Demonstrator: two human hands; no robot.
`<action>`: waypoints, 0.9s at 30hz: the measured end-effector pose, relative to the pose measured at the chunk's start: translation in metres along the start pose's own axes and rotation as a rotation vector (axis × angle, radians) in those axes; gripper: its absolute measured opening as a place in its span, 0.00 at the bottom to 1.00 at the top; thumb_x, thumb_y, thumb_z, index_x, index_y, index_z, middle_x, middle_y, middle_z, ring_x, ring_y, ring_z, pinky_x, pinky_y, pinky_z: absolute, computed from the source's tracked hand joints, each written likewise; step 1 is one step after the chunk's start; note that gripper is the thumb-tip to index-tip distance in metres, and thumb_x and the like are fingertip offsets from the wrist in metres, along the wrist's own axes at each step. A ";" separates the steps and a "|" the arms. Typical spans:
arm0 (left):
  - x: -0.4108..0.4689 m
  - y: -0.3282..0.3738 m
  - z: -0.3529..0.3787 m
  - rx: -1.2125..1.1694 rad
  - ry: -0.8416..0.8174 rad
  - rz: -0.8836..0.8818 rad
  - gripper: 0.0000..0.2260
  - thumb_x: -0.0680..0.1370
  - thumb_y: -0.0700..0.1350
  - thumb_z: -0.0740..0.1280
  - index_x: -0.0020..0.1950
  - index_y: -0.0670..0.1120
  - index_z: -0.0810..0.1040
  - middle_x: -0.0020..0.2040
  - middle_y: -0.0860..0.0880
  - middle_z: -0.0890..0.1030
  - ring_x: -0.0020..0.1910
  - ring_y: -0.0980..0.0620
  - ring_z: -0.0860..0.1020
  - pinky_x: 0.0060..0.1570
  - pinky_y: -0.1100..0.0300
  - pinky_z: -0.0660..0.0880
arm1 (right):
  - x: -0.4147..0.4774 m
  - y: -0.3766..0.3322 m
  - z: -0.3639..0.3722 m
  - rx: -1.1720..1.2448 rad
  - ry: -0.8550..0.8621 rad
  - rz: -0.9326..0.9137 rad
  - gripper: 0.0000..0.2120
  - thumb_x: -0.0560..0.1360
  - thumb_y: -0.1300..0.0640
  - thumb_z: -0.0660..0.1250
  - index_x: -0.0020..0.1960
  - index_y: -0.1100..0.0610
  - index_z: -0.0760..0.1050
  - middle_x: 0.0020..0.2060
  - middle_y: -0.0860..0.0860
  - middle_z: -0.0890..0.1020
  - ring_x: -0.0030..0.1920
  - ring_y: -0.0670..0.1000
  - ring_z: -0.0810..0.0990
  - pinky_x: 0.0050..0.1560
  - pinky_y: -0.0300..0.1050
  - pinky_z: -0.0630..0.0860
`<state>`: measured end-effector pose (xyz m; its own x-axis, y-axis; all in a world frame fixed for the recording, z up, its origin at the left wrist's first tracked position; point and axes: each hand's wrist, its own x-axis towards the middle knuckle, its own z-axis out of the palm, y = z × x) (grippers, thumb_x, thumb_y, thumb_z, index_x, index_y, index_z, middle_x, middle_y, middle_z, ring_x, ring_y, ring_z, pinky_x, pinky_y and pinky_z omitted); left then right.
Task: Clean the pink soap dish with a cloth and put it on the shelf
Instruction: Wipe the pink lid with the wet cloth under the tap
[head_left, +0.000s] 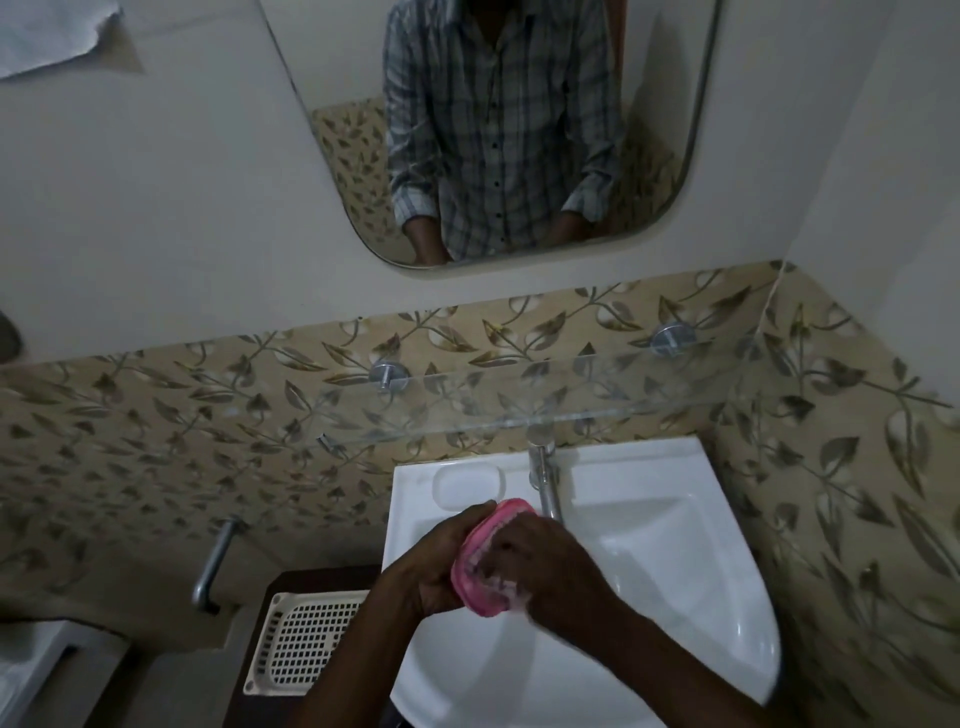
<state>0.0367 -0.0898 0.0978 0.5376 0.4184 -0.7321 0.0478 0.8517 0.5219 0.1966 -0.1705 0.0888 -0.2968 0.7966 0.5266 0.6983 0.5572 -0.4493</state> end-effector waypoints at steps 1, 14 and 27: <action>-0.002 0.003 0.000 0.007 -0.004 0.004 0.22 0.80 0.57 0.64 0.59 0.40 0.83 0.53 0.37 0.84 0.48 0.40 0.83 0.53 0.48 0.79 | 0.002 0.003 -0.005 0.010 0.057 0.116 0.18 0.59 0.69 0.76 0.47 0.58 0.83 0.44 0.54 0.85 0.45 0.56 0.84 0.48 0.50 0.82; -0.008 -0.008 -0.004 -0.082 -0.057 0.176 0.29 0.81 0.61 0.60 0.70 0.39 0.77 0.65 0.35 0.79 0.59 0.38 0.80 0.63 0.43 0.76 | 0.012 -0.023 -0.006 -0.045 0.007 0.355 0.19 0.62 0.63 0.77 0.53 0.56 0.83 0.44 0.52 0.83 0.43 0.54 0.82 0.42 0.44 0.82; 0.013 -0.040 0.018 -0.101 0.313 0.547 0.33 0.72 0.70 0.62 0.63 0.45 0.82 0.59 0.39 0.84 0.59 0.38 0.82 0.64 0.39 0.76 | 0.023 -0.022 -0.001 0.088 0.128 0.734 0.12 0.76 0.58 0.70 0.59 0.57 0.79 0.51 0.52 0.79 0.52 0.52 0.80 0.49 0.30 0.74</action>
<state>0.0569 -0.1243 0.0752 0.1894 0.8607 -0.4726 -0.2522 0.5078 0.8237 0.1752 -0.1643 0.1111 0.3069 0.9403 0.1471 0.6314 -0.0855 -0.7707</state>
